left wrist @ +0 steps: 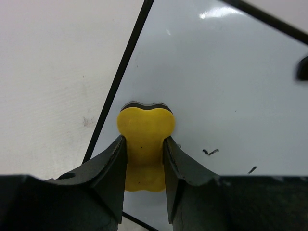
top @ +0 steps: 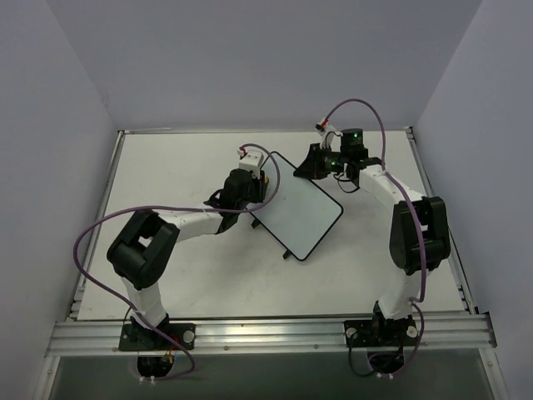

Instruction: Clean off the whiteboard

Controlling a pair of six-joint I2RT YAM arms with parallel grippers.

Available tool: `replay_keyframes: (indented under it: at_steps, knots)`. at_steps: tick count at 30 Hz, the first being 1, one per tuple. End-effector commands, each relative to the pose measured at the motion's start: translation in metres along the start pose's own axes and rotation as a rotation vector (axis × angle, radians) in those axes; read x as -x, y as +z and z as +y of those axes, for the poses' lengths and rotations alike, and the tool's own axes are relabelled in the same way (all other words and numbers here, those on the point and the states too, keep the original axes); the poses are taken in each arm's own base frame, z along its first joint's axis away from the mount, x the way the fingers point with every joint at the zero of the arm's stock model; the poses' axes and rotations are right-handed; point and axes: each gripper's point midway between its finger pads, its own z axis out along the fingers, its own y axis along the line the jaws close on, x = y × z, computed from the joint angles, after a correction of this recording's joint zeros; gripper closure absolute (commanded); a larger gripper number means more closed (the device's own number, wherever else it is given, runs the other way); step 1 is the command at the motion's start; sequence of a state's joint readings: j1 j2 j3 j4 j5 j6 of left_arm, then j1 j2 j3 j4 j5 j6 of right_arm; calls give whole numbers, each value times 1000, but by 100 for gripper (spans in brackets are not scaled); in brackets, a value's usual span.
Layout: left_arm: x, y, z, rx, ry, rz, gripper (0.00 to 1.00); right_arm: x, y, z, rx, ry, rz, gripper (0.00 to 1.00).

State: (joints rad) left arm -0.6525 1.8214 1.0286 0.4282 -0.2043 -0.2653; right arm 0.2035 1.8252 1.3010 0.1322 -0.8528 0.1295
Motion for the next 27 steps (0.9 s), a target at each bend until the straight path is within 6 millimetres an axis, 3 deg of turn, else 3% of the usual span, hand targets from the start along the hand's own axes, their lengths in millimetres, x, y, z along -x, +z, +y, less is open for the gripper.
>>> replay_keyframes:
  at_steps: [1,5,13,22,27]
  knots:
    - [34,8,-12,-41,13,-66,98,2,-5,23,58,-44,0,100]
    - [35,13,-19,-68,16,-55,98,0,-4,23,58,-39,3,100]
    - [7,12,-34,-147,-3,-14,98,1,-5,24,59,-44,2,100]
    - [-15,-22,-107,-274,43,-14,98,3,-5,24,58,-45,-2,100]
    - [-30,-37,-130,-307,45,-12,98,2,-5,24,57,-44,0,100]
